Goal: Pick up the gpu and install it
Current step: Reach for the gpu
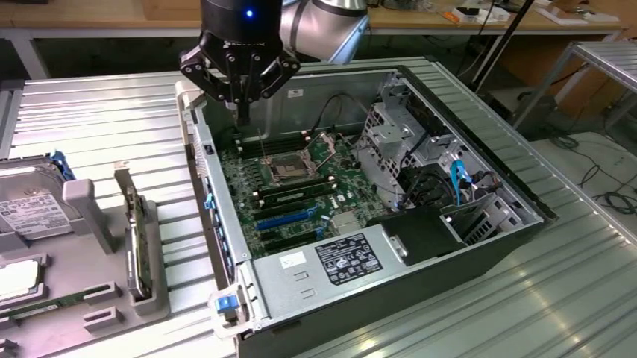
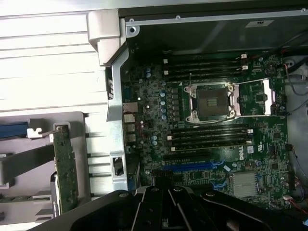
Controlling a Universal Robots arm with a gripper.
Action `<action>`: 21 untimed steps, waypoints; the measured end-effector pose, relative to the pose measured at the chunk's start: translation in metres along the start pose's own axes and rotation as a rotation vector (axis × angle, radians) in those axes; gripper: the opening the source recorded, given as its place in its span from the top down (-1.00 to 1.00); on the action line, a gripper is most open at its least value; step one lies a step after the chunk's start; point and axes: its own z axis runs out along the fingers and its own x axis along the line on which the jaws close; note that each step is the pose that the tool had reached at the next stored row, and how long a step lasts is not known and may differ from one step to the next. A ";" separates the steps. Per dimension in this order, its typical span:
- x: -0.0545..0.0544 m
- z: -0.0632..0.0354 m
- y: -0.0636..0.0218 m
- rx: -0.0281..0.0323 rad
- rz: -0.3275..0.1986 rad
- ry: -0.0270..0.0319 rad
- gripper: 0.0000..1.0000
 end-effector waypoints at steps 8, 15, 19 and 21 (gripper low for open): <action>0.007 -0.0002 -0.0021 -0.0001 0.000 0.0000 0.79; 0.016 -0.0006 -0.0039 0.0000 0.000 0.0000 0.79; 0.020 -0.0007 -0.0049 0.0001 0.000 0.0000 0.79; 0.022 -0.0008 -0.0053 0.0000 0.000 0.0000 0.79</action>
